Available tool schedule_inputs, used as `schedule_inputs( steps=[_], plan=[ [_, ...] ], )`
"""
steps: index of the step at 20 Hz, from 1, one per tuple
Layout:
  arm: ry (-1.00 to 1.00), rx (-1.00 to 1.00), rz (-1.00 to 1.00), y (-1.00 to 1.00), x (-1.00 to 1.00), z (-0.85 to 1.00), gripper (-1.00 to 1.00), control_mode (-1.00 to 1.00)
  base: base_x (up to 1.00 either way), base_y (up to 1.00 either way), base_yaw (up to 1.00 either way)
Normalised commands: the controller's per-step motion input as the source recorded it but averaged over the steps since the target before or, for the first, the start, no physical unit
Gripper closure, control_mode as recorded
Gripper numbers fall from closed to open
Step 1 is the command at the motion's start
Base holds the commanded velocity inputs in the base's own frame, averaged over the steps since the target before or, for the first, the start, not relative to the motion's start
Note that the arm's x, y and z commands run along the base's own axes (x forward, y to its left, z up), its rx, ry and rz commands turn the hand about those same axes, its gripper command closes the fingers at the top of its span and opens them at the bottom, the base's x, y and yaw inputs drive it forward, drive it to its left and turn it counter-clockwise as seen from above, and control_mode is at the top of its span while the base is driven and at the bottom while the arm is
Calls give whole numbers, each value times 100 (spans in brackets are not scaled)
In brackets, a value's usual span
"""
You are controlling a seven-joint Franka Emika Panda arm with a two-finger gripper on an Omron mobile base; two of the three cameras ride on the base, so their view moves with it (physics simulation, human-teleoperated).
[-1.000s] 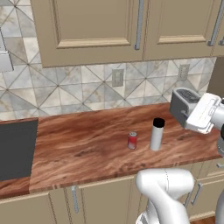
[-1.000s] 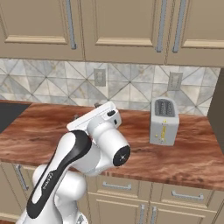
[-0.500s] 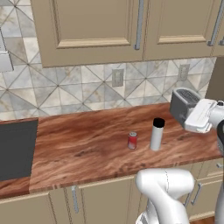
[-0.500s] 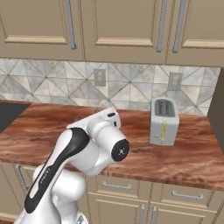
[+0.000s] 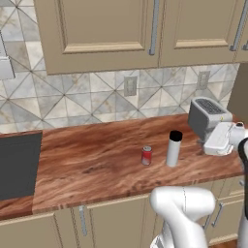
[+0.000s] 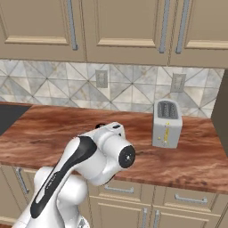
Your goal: Move the drinks to the dining counter.
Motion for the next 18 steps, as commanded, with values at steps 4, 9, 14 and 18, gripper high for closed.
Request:
schedule_inputs(
  steps=[4,9,14,18],
  plan=[
    [-2,0,0,-5,16,-67,-100,-100,0,0,0],
    [-1,0,0,-1,39,-46,-100,-100,0,0,0],
    [0,0,0,-2,35,-16,-100,-100,0,0,0],
    [0,0,0,-17,21,-10,-100,-100,0,0,0]
  ],
)
